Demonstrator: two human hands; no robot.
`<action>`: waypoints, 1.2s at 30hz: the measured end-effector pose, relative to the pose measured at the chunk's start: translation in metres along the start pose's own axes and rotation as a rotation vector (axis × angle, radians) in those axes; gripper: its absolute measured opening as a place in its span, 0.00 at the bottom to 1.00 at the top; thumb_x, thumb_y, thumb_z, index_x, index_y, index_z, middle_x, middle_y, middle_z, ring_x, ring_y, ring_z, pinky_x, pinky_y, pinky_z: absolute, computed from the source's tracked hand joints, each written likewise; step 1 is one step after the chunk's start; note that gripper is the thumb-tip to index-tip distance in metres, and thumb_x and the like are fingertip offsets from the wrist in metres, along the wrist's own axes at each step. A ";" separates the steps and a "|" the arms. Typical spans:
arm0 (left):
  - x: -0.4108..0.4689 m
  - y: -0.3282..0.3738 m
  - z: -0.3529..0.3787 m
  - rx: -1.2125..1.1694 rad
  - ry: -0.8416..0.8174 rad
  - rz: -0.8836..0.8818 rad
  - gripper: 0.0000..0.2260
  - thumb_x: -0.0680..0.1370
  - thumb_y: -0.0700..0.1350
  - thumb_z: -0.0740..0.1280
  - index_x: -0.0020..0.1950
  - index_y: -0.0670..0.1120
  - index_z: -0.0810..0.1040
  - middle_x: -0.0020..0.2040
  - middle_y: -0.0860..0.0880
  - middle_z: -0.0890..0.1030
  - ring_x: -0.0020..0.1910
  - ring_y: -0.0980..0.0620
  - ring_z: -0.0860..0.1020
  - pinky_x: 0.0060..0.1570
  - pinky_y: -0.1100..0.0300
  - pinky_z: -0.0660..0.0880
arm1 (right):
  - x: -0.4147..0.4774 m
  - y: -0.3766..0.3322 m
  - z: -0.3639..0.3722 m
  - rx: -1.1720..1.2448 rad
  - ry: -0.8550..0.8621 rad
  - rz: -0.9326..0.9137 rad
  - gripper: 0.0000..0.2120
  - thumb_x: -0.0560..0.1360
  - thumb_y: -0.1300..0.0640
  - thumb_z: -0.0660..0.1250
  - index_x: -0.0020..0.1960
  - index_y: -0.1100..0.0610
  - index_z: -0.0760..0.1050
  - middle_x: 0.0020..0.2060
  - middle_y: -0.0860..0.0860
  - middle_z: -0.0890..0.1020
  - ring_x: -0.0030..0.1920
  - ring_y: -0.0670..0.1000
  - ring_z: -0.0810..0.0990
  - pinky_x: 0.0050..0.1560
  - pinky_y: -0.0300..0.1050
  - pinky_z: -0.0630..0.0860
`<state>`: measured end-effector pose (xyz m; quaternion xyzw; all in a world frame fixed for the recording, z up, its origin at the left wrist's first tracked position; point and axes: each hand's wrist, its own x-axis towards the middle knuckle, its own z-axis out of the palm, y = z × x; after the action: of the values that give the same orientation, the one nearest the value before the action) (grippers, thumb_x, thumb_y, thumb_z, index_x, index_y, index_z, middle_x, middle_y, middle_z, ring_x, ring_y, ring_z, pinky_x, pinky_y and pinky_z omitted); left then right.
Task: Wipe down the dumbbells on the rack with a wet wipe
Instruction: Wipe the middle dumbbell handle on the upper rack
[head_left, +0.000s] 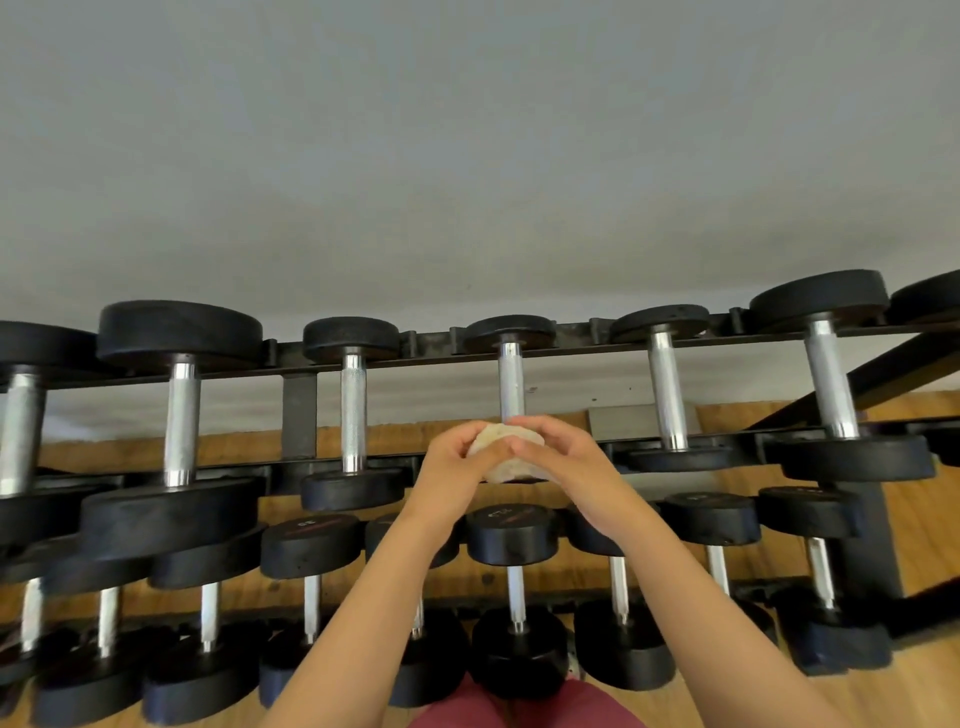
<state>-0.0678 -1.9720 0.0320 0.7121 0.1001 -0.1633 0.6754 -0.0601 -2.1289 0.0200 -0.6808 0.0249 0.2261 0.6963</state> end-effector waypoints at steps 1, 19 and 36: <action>-0.001 0.000 0.001 0.020 0.016 0.017 0.03 0.77 0.43 0.70 0.50 0.48 0.82 0.43 0.51 0.83 0.40 0.59 0.80 0.40 0.67 0.75 | -0.001 -0.001 0.000 -0.031 -0.006 -0.002 0.17 0.72 0.49 0.71 0.59 0.55 0.79 0.54 0.52 0.83 0.55 0.52 0.81 0.57 0.48 0.79; 0.041 -0.052 0.032 0.286 0.347 0.153 0.06 0.82 0.44 0.60 0.51 0.48 0.76 0.46 0.53 0.78 0.45 0.60 0.76 0.46 0.70 0.70 | 0.039 0.018 -0.013 -0.397 0.272 0.151 0.10 0.78 0.54 0.67 0.39 0.52 0.75 0.33 0.44 0.78 0.38 0.44 0.76 0.38 0.36 0.67; 0.053 -0.073 0.039 0.254 0.492 0.155 0.08 0.82 0.43 0.59 0.45 0.48 0.74 0.40 0.54 0.78 0.40 0.57 0.75 0.37 0.69 0.69 | 0.060 0.029 -0.022 -0.416 0.045 0.222 0.15 0.70 0.50 0.76 0.54 0.53 0.79 0.46 0.48 0.82 0.48 0.46 0.81 0.50 0.40 0.77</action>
<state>-0.0489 -2.0104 -0.0568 0.8147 0.1852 0.0553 0.5467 -0.0103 -2.1338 -0.0292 -0.8075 0.0682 0.2861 0.5113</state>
